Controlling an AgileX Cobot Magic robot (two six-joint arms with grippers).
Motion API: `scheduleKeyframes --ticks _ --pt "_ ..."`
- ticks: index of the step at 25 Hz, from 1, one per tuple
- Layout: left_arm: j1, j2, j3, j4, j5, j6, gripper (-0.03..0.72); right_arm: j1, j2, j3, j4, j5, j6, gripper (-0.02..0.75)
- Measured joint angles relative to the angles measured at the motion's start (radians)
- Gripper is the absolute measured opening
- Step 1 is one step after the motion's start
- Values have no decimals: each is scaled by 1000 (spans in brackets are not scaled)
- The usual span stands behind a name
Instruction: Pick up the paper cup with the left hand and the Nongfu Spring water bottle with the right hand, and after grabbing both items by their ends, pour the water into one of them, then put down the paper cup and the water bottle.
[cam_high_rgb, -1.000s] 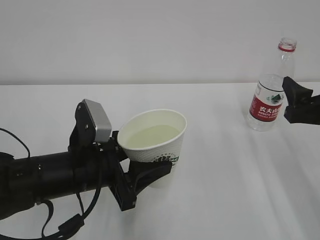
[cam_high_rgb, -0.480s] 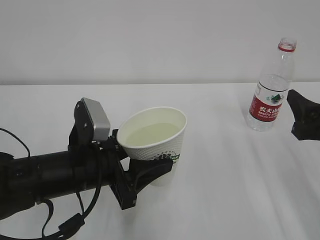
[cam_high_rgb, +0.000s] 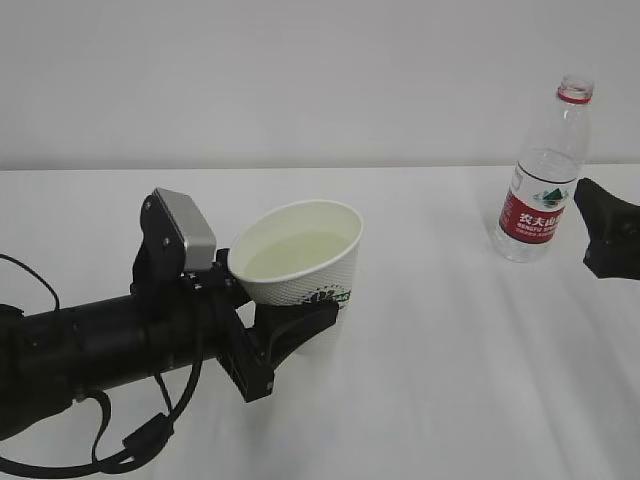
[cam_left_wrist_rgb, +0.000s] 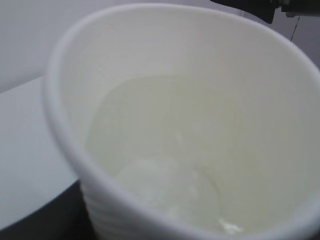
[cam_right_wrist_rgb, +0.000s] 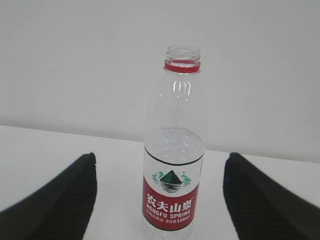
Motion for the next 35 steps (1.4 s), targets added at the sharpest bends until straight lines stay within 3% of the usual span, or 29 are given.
scheduleKeyframes --ticks 20,35 --pt "0 0 0 -269 0 149 450 0 0 0 0 0 2 590" --pt "0 0 0 -324 0 176 447 0 0 0 0 0 2 589"
